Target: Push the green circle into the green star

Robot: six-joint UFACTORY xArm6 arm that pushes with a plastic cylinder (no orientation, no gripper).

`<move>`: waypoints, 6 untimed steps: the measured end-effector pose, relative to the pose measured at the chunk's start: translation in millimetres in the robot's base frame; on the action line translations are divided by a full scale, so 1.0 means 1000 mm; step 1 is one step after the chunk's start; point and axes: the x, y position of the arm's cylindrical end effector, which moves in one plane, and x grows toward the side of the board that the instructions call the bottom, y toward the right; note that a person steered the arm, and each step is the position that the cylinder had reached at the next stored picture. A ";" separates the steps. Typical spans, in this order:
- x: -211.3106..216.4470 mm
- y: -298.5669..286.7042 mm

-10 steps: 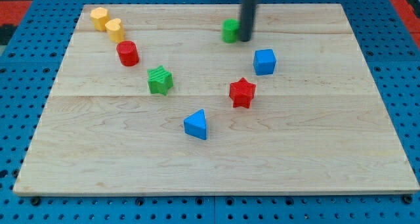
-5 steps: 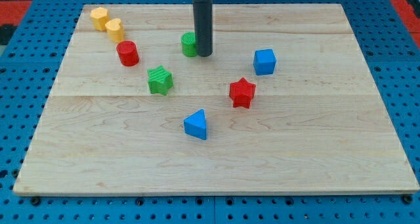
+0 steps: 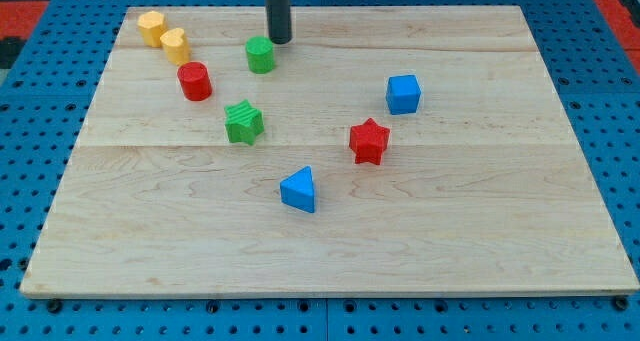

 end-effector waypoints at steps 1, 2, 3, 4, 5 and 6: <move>0.019 -0.008; 0.034 0.006; 0.038 0.006; 0.031 -0.006; 0.031 -0.026; 0.084 -0.029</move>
